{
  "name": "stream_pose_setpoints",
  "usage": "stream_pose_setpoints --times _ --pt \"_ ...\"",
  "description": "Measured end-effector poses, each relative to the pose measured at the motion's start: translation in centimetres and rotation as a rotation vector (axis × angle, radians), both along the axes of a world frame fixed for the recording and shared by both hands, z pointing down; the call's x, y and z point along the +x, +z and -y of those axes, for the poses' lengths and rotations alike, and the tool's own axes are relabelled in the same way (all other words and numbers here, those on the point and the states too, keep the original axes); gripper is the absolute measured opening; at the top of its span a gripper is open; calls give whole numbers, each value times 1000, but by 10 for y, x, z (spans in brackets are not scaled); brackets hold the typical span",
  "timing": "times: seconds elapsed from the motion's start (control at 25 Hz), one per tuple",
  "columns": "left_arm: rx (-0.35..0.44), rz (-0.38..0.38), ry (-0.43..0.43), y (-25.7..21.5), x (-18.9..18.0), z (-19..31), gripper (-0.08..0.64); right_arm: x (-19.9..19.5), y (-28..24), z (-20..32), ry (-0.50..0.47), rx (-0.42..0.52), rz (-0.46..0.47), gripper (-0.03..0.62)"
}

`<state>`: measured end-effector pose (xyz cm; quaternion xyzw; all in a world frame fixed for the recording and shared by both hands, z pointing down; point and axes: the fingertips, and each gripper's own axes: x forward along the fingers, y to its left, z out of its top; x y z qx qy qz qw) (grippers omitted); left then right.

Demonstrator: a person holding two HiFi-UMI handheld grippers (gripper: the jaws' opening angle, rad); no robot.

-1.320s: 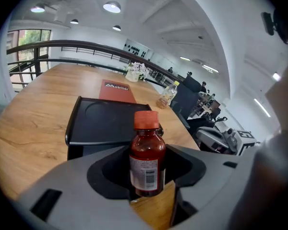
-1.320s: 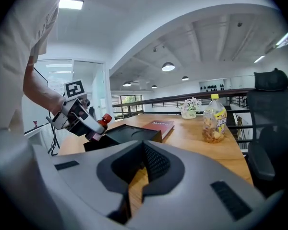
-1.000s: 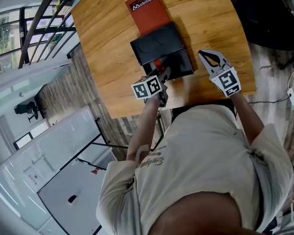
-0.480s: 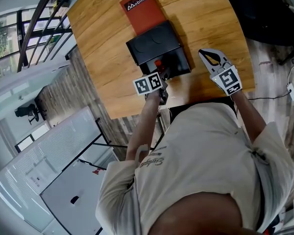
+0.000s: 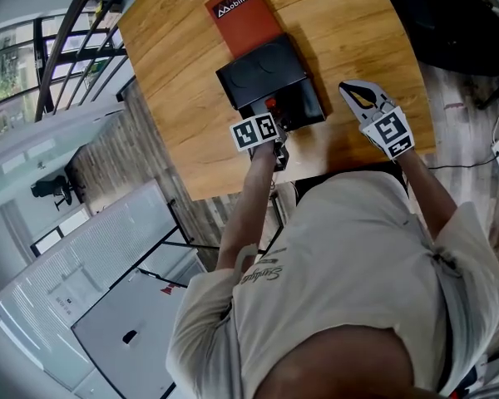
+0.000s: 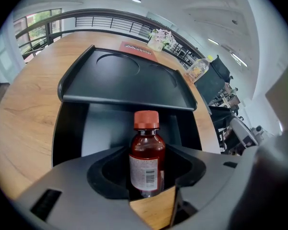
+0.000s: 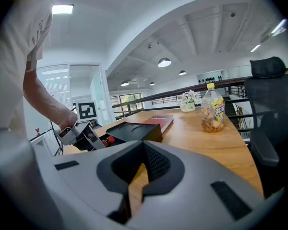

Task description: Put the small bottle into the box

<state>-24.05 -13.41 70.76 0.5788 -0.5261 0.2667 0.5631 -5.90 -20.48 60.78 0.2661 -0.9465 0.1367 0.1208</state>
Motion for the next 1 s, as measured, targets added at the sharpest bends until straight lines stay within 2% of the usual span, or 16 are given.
stream_pose_setpoints --times 0.6,1.0 --pt "-124 133 31 17 -5 -5 227 -23 -7 -14 -68 0 19 -6" --pt "-153 78 41 20 -3 -4 227 -18 -3 -16 -47 -10 17 -6"
